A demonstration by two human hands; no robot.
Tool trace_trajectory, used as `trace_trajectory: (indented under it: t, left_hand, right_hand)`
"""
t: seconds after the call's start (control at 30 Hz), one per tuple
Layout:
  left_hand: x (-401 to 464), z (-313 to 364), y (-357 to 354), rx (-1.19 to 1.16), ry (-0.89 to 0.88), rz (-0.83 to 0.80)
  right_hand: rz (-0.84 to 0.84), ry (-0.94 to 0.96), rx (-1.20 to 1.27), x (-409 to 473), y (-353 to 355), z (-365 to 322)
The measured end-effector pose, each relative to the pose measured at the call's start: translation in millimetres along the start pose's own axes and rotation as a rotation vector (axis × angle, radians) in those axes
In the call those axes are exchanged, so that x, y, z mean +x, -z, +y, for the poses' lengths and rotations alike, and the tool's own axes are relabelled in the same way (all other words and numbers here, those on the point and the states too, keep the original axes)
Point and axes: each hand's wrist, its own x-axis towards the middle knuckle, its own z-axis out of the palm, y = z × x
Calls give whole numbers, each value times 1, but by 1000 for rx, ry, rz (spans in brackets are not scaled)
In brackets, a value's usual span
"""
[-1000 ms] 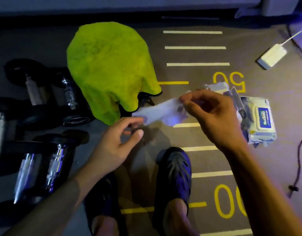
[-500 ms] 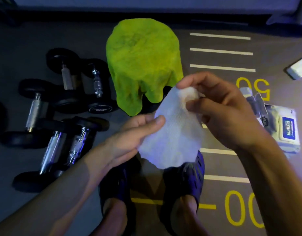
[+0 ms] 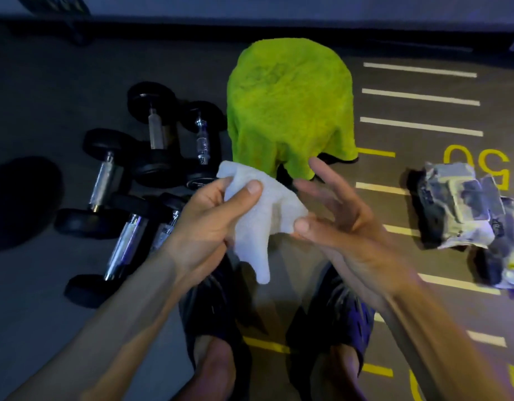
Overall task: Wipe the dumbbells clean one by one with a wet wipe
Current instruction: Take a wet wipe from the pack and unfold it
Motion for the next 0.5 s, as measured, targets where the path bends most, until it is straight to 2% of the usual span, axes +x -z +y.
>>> trace_trajectory:
  t: [0.1,0.27,0.4,0.5]
  left_hand:
    - [1,5,10,119,-113,92]
    - [0,9,27,178,-242,258]
    - [-1,13,35,272,-319,174]
    - [-2,23,44,460,-274,18]
  right_hand:
    - [24,127,-150,7,-9,2]
    - [52,297,-452,16,-9,-3]
    - [46,382,-538,21,-13,-5]
    - [64,371,-613,22,-14,-1]
